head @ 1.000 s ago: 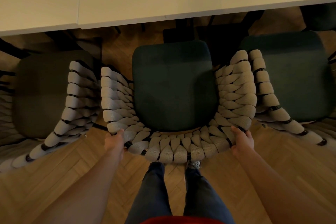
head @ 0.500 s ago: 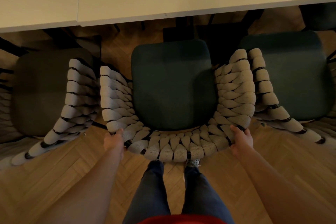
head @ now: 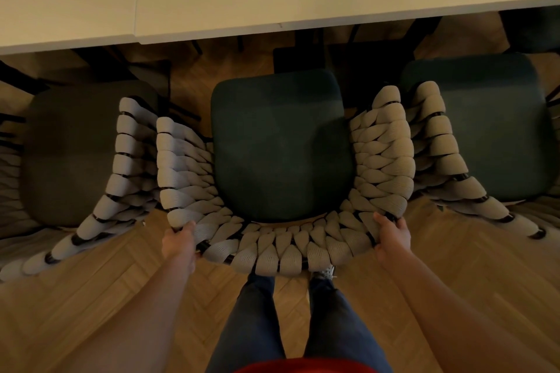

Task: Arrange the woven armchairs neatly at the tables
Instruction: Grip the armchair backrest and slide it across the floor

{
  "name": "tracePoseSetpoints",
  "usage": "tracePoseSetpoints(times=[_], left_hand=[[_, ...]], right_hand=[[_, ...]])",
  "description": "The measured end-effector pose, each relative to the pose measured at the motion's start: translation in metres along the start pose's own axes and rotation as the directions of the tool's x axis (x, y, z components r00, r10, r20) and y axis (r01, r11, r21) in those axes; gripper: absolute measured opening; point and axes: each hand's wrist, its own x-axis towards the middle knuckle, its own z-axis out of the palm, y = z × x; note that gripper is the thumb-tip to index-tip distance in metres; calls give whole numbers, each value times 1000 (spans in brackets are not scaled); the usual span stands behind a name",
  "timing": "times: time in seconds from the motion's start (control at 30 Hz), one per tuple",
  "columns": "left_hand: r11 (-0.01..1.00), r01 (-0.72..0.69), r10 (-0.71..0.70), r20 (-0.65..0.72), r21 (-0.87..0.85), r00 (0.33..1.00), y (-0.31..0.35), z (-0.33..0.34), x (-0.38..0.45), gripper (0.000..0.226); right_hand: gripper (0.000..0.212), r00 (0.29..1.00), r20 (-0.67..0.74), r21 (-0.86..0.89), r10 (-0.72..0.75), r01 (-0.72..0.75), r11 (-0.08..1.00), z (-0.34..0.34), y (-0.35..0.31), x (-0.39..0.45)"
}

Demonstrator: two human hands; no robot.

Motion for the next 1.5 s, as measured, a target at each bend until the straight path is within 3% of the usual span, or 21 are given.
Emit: tracePoseSetpoints(times=[0.57,1.0,1.5], left_hand=[[998,-51,51,-14,49,999,20,-4,12,44],[991,-66,64,22,112,998,22,3,7,46],[989,-75,80,-34,124,996,22,-4,15,47]], right_hand=[[55,1000,-5,71,11,-11,997,20,2,-6],[53,999,-27,24,-22,22,999,11,2,-3],[50,1000,22,56,-3,2,998,17,6,-9]])
